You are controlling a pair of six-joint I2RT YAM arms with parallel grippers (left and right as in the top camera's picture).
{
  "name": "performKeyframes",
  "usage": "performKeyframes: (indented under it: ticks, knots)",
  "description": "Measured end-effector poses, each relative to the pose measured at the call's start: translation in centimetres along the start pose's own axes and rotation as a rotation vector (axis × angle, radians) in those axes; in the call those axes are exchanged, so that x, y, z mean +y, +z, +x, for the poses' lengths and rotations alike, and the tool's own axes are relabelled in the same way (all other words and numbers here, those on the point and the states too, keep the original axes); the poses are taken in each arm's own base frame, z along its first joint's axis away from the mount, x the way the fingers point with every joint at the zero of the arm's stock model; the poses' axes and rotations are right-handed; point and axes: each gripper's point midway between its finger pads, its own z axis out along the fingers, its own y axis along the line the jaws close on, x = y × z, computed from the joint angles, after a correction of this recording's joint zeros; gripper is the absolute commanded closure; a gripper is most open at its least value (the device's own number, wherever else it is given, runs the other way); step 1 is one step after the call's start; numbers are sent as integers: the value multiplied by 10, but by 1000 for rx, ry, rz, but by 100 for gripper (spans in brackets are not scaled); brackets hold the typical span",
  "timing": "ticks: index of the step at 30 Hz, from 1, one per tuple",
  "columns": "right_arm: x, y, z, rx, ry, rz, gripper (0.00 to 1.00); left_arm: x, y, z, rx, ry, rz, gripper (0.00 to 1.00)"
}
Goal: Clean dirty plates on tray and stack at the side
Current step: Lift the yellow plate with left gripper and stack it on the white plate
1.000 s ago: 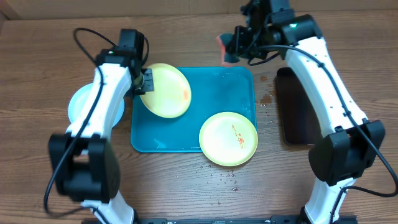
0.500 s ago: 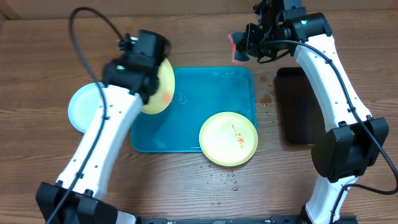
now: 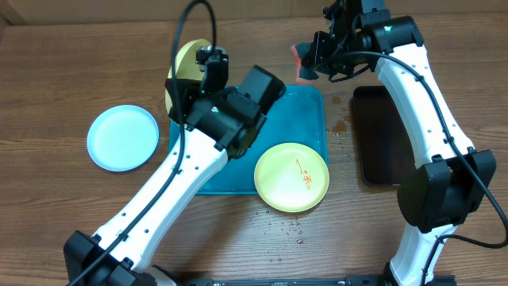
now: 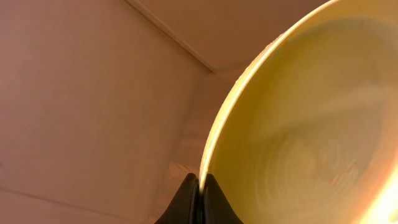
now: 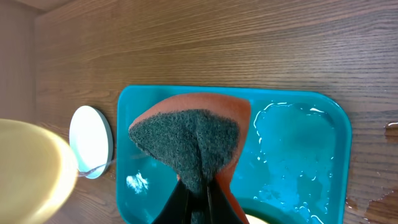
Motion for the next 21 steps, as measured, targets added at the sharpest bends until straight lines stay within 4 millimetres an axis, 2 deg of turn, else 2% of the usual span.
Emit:
performKeyframes:
  ticks: [7,13,17,21]
  knots:
    - [0,0,2,6,3,2,96,11,-4,-6,-37,-2,-71,96]
    - [-1,0,2,7,3,2,96,2,-1,-2,-10,-3,-12,96]
    - [-1,0,3,12,7,5,96,-13,13,14,85,-23,100,96]
    - [-1,0,4,16,8,5,96,-22,43,46,272,-81,225,96]
